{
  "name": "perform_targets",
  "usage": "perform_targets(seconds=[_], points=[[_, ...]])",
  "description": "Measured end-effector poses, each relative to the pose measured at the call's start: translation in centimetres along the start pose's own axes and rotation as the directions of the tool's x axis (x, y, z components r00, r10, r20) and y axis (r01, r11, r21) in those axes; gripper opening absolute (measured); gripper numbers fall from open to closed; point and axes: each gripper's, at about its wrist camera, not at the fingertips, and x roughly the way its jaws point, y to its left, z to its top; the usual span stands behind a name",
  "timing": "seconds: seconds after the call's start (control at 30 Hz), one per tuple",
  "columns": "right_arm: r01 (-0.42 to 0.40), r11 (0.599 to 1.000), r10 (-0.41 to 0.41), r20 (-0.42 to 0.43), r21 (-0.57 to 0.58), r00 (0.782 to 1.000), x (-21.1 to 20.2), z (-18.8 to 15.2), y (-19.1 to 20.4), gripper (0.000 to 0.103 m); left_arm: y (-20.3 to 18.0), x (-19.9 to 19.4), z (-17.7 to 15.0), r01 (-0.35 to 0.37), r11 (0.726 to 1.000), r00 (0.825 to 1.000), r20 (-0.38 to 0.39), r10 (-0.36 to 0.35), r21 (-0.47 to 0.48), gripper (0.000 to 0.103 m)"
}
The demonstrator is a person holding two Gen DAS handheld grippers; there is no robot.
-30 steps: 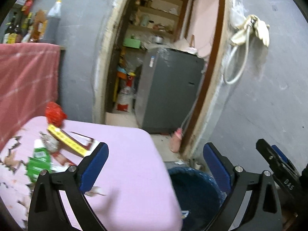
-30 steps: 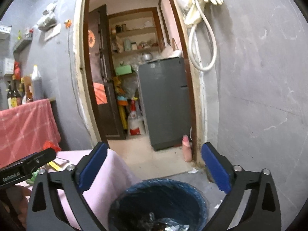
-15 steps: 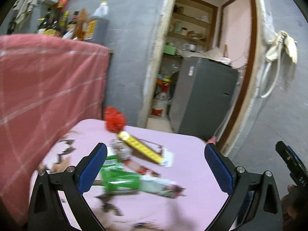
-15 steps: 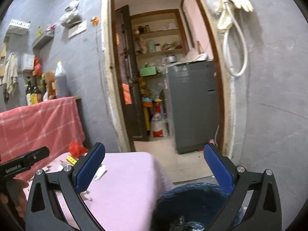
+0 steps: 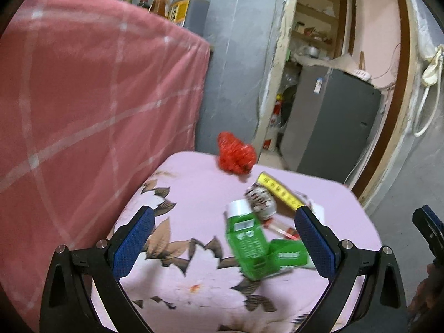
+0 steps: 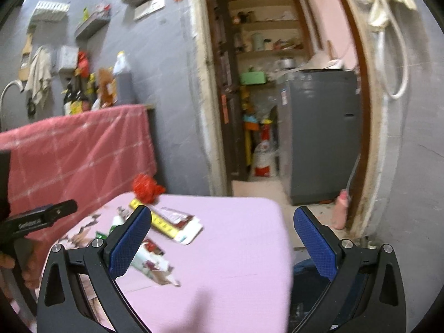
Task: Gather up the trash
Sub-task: 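Grasp the green tube with the left gripper while the right grasps the white-green paper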
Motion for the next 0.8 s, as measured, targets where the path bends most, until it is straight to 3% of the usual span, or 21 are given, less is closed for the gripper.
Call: perform_targets(seconds=[0.17, 0.3, 0.43, 0.63, 0.8], points=[[-0.08, 0.996, 0.074, -0.108, -0.047, 0.991, 2.6, -0.7, 1.9, 0.103, 0.6, 1.5, -0.6, 0.013, 1.0, 0.997, -0.071, -0.011, 0.022, 0.099], [-0.144, 0.986, 0.124, -0.216, -0.079, 0.968, 4.6, -1.5, 3.2, 0.101, 0.5, 2.5, -0.8, 0.011, 0.999, 0.994, -0.112, -0.007, 0.036, 0.099], [-0.184, 0.979, 0.15, -0.31, -0.084, 0.939, 6.3, -2.3, 4.1, 0.085, 0.9, 3.4, -0.8, 0.003, 1.0, 0.99, -0.143, 0.0, 0.021, 0.099], [-0.221, 0.974, 0.181, -0.401, -0.055, 0.898, 8.2, -3.5, 4.4, 0.071, 1.3, 4.1, -0.9, 0.026, 1.0, 0.982, -0.186, -0.026, -0.005, 0.098], [-0.265, 0.964, 0.229, -0.439, -0.02, 0.869, 8.8, -4.2, 4.6, 0.062, 1.3, 4.7, -1.1, 0.077, 0.997, 0.97, -0.23, -0.079, -0.02, 0.082]])
